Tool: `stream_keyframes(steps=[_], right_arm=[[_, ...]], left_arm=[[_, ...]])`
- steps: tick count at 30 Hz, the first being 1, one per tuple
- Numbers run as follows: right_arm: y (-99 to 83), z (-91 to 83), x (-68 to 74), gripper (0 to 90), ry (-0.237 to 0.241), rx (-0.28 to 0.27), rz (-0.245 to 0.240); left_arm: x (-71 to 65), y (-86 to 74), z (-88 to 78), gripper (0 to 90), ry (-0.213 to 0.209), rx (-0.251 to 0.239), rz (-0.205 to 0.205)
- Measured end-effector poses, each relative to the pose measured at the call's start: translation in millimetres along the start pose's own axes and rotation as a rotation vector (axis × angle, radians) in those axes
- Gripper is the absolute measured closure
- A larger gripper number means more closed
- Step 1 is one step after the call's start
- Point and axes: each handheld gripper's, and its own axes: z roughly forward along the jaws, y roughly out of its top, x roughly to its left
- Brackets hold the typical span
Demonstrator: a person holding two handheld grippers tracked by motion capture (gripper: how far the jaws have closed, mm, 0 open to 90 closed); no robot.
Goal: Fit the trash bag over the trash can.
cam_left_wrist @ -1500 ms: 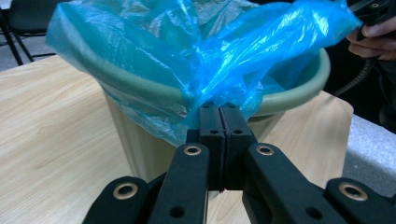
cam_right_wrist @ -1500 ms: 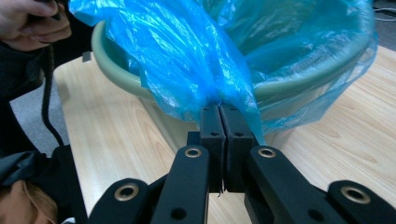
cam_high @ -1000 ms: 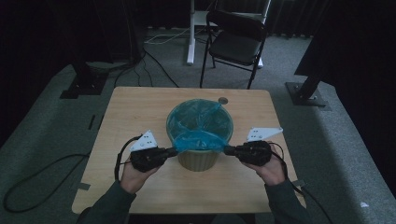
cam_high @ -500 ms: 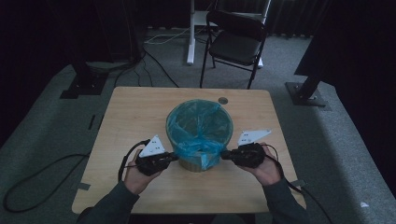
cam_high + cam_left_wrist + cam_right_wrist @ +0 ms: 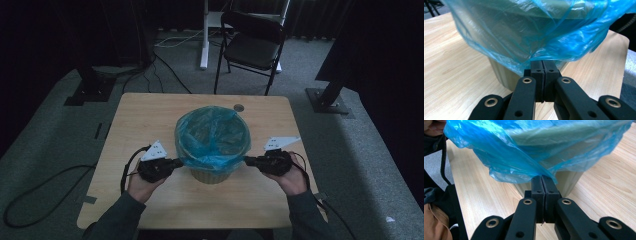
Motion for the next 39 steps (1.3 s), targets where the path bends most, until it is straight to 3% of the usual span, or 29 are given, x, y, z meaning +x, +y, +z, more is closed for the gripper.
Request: stream_keyframes(steps=[13,22,26,31,39], right_arm=[[-4.3,4.6,-3.6,89.4,-0.013,0.054,0.008],[-5.9,9.1,-3.2,89.3,-0.021,0.088,0.004],[-3.3,0.5,-1.8,78.3,-0.019,0.051,-0.014],[1.3,-13.1,1.2,71.0,0.002,0.005,-0.037],[10.9,-27.4,-0.6,68.1,-0.014,-0.090,-0.022]], left_arm=[[7.6,-5.8,4.8,87.7,0.010,0.044,-0.064],[10.0,-8.0,6.4,86.2,0.025,0.063,-0.084],[13.9,-6.2,-4.8,75.7,0.042,0.016,-0.096],[19.3,-3.4,-22.6,68.4,0.062,-0.030,-0.087],[25.1,-10.2,-37.0,62.7,0.086,-0.028,-0.096]])
